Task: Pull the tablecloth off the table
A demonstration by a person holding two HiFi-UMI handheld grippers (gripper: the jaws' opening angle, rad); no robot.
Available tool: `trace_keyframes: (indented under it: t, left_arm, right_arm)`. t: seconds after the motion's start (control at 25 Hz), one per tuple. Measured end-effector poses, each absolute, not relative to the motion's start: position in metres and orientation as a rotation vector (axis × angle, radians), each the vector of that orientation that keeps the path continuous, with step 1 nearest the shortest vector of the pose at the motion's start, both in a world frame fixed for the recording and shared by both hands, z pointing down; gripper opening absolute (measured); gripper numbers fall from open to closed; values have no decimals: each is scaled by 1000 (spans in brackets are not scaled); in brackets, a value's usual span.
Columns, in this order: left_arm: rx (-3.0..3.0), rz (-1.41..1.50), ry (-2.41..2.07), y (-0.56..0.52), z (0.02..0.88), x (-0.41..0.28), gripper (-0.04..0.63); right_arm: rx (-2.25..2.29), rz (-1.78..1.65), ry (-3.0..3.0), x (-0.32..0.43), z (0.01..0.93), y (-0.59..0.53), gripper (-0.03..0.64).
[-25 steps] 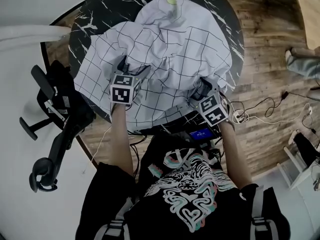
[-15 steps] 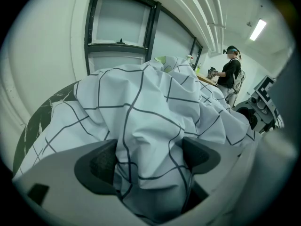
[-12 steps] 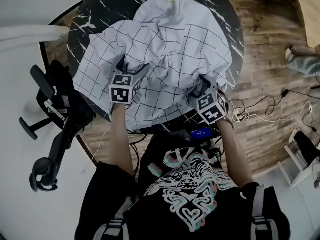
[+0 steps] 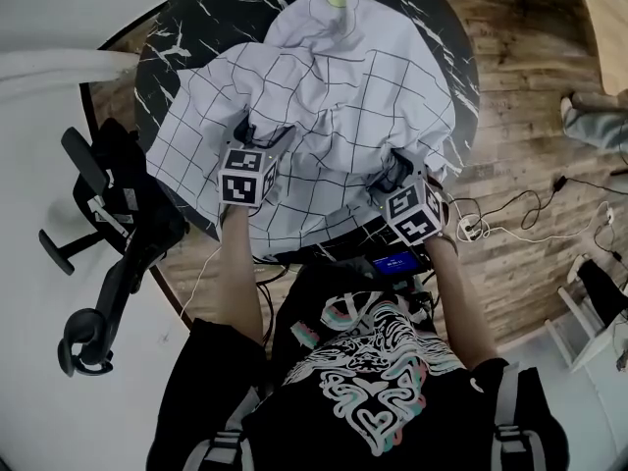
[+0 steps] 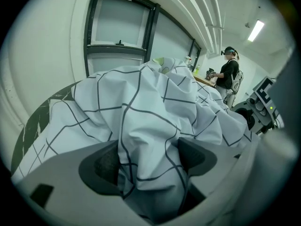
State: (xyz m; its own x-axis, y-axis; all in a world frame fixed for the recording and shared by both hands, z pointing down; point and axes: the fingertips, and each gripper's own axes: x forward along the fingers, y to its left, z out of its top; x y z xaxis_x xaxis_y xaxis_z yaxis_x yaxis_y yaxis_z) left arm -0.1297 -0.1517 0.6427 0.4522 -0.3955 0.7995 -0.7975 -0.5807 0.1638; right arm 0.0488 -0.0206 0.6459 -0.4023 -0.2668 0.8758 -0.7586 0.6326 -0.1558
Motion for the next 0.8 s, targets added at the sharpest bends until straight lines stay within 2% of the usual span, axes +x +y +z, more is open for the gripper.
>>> trace_keyframes:
  t: [0.8]
  left_arm:
    - [2186,947,-974,-146,638,-122,280]
  right_arm:
    - [808,642,-1968,42,644,-23,285]
